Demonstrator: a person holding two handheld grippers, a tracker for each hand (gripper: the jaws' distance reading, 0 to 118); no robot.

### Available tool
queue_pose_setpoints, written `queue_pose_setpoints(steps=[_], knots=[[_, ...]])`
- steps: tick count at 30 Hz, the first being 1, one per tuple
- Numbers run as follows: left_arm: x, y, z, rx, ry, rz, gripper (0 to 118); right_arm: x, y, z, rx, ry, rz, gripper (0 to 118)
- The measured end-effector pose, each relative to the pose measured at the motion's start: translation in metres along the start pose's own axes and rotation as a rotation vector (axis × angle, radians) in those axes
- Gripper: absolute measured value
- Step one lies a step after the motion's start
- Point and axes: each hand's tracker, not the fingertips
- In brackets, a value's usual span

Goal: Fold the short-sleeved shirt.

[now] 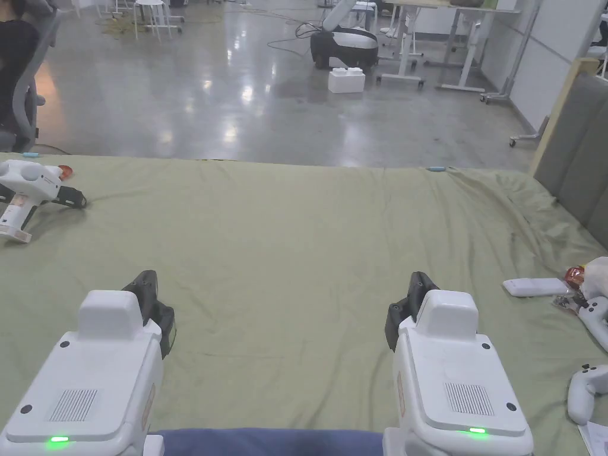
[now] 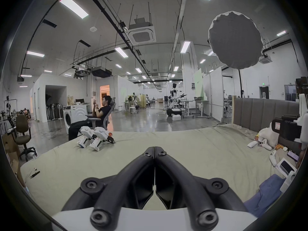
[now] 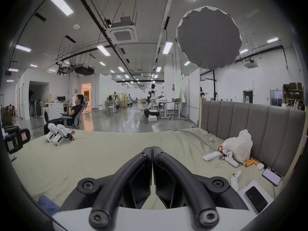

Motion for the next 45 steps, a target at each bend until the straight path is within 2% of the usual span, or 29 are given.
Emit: queue_pose_setpoints(steps=[4,6,13,16,18,19,22,24,25,28,29,30,32,33,35,36,40,42,45], knots=[[-0.027,-0.007,0.004,-0.042,-0.013,0.035,0,0.001,0.009,0.005,0.008,0.013,-0.013,0],[-0.048,-0.016,0.001,-0.125,-0.029,0.073,0,0.003,0.012,0.009,0.007,0.024,-0.009,0],[-0.143,-0.084,-0.010,-0.562,-0.161,0.291,0,0.005,0.008,0.002,-0.050,0.079,0.030,0],[-0.165,-0.114,-0.015,-0.679,-0.211,0.340,3,0.003,0.000,-0.001,-0.090,0.093,0.037,0],[-0.171,-0.130,-0.016,-0.744,-0.241,0.413,20,0.002,-0.004,-0.001,-0.111,0.101,0.034,0],[-0.177,-0.138,-0.018,-0.775,-0.267,0.458,36,0.001,-0.007,-0.002,-0.122,0.105,0.032,0],[-0.189,-0.161,-0.027,-0.845,-0.301,0.583,72,0.002,-0.009,-0.003,-0.168,0.104,0.049,0],[-0.195,-0.176,-0.030,-0.867,-0.347,0.661,84,0.003,-0.007,-0.005,-0.178,0.104,0.053,0],[-0.197,-0.183,-0.032,-0.885,-0.376,0.708,85,0.006,-0.030,-0.010,-0.203,0.074,-0.012,0],[-0.201,-0.202,-0.036,-0.879,-0.468,0.806,85,0.016,-0.041,-0.023,-0.212,0.069,-0.007,0],[-0.202,-0.204,-0.037,-0.861,-0.481,0.820,84,0.008,-0.025,-0.011,-0.179,0.123,0.029,0],[-0.203,-0.206,-0.039,-0.863,-0.498,0.838,84,0.010,-0.024,-0.011,-0.180,0.123,0.032,0],[-0.177,-0.188,-0.024,-0.876,-0.515,0.899,79,0.015,-0.026,-0.017,-0.185,0.119,0.037,0],[-0.174,-0.190,-0.024,-0.883,-0.522,0.923,71,0.008,-0.021,-0.006,-0.191,0.073,0.068,0],[-0.188,-0.209,-0.039,-0.913,-0.516,0.912,38,0.001,-0.019,-0.004,-0.199,0.080,0.061,0],[-0.183,-0.213,-0.040,-0.936,-0.503,0.876,28,0.002,-0.020,-0.003,-0.198,0.081,0.056,0],[-0.192,-0.223,-0.042,-0.908,-0.488,0.888,10,-0.001,-0.020,-0.004,-0.214,0.083,0.063,0],[-0.193,-0.220,-0.041,-0.898,-0.487,0.886,6,-0.001,-0.022,-0.001,-0.215,0.085,0.067,0],[-0.177,-0.199,-0.024,-0.860,-0.484,0.799,4,-0.002,-0.023,-0.001,-0.217,0.088,0.072,0]])
